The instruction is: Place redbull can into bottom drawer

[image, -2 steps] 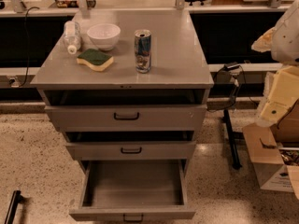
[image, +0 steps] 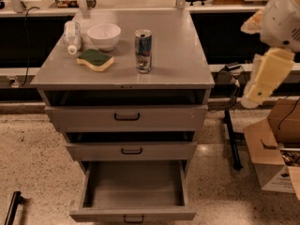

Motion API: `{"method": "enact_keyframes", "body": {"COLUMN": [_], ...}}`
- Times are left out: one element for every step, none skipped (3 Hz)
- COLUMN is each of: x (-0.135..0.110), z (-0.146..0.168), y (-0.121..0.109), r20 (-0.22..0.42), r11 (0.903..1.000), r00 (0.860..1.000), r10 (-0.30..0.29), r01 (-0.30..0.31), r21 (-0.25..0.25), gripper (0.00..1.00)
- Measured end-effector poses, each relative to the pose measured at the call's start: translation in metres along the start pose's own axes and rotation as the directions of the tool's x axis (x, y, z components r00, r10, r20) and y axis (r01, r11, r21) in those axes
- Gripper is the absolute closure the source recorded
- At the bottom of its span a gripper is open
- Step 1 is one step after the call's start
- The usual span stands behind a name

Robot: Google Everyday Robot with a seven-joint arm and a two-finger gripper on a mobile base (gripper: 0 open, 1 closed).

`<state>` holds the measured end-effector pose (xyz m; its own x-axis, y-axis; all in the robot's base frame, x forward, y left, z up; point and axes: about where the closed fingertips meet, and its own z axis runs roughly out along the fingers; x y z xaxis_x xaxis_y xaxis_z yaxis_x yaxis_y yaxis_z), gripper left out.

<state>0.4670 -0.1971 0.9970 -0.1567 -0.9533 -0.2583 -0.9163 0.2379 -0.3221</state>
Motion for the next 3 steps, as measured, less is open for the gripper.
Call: {"method": "enact_keyframes", "body": {"x": [-0.048, -0.08, -0.097], "z": [0.006, 0.033, 0.043], "y": [-0.039, -0.071, -0.07], "r20": [0.138, 0.327, 0.413], "r11": [0.9976, 0.9961, 0.9989], "r00": [0.989, 0.943, 0.91], "r10": [-0.045, -0.067, -0.042], "r01": [0.038, 0.045, 0.03], "r21": [0.059, 0.076, 0.035], "gripper": [0.0, 0.0, 0.0]}}
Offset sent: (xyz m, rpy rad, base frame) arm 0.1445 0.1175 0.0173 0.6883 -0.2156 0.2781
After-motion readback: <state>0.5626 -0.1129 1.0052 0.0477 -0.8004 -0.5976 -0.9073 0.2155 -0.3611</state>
